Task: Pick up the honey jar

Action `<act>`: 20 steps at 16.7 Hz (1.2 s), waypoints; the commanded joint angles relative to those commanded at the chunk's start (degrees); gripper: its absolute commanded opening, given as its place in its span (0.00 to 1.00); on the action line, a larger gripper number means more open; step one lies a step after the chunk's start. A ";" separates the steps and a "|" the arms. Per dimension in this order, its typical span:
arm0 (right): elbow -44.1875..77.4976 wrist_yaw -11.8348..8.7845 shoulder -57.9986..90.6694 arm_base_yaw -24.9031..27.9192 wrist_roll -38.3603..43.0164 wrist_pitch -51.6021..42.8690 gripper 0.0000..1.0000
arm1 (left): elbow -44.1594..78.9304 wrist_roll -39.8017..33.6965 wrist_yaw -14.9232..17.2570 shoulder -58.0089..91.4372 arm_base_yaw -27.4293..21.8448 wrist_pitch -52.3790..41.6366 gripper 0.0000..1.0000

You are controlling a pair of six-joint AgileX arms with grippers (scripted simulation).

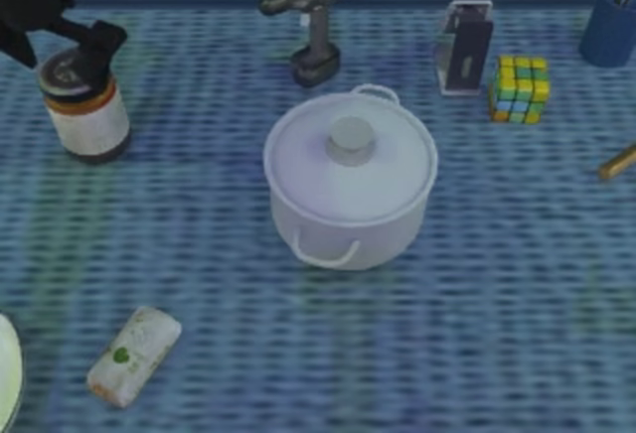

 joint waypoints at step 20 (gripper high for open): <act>0.00 0.00 0.00 0.00 0.00 0.00 1.00 | -14.37 -0.18 -0.11 -1.72 0.14 12.80 0.62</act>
